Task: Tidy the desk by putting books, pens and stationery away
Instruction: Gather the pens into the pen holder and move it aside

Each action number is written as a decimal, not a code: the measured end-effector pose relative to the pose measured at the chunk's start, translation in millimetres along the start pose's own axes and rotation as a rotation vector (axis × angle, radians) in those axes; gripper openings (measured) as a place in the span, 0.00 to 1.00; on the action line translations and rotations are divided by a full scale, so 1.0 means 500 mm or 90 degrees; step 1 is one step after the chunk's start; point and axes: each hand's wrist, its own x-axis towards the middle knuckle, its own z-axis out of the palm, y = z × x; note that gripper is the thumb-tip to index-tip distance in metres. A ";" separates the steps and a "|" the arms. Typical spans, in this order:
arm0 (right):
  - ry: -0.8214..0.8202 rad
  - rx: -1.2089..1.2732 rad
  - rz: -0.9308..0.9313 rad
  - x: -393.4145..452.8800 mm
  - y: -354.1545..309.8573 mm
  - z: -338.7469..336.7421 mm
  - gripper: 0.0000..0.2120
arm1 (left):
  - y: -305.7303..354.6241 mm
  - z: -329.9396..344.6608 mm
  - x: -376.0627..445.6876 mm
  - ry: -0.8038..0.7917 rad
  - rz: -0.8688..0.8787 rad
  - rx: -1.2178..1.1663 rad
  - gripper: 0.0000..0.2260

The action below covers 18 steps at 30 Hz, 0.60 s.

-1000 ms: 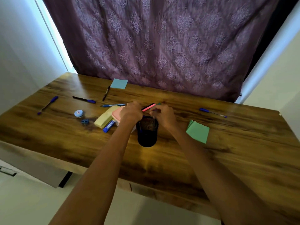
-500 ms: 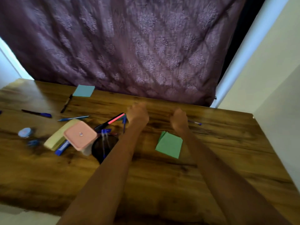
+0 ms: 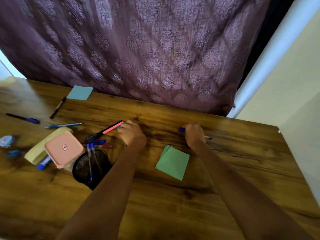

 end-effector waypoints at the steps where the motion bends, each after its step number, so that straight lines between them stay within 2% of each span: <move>1: -0.010 -0.020 -0.017 0.000 -0.003 0.001 0.18 | 0.000 0.001 0.000 0.005 0.011 0.007 0.28; 3: -0.024 -0.044 -0.036 0.000 -0.010 0.002 0.20 | 0.001 -0.001 -0.001 0.001 0.044 0.024 0.29; 5: -0.012 0.004 -0.038 0.003 -0.023 -0.003 0.21 | 0.000 -0.013 -0.008 0.001 0.102 0.040 0.28; 8: 0.056 0.222 -0.044 0.010 -0.059 -0.036 0.22 | -0.007 -0.065 -0.024 0.041 0.175 -0.036 0.21; 11: 0.100 0.422 -0.016 0.005 -0.118 -0.102 0.23 | -0.028 -0.143 -0.056 0.077 0.187 -0.223 0.16; 14: 0.129 0.635 -0.001 -0.022 -0.200 -0.166 0.25 | -0.067 -0.216 -0.103 0.090 0.193 -0.342 0.21; 16: 0.131 0.766 -0.012 -0.053 -0.261 -0.194 0.26 | -0.110 -0.249 -0.135 0.106 0.200 -0.363 0.23; 18: 0.105 0.881 -0.008 -0.094 -0.323 -0.215 0.23 | -0.159 -0.270 -0.156 0.128 0.208 -0.379 0.25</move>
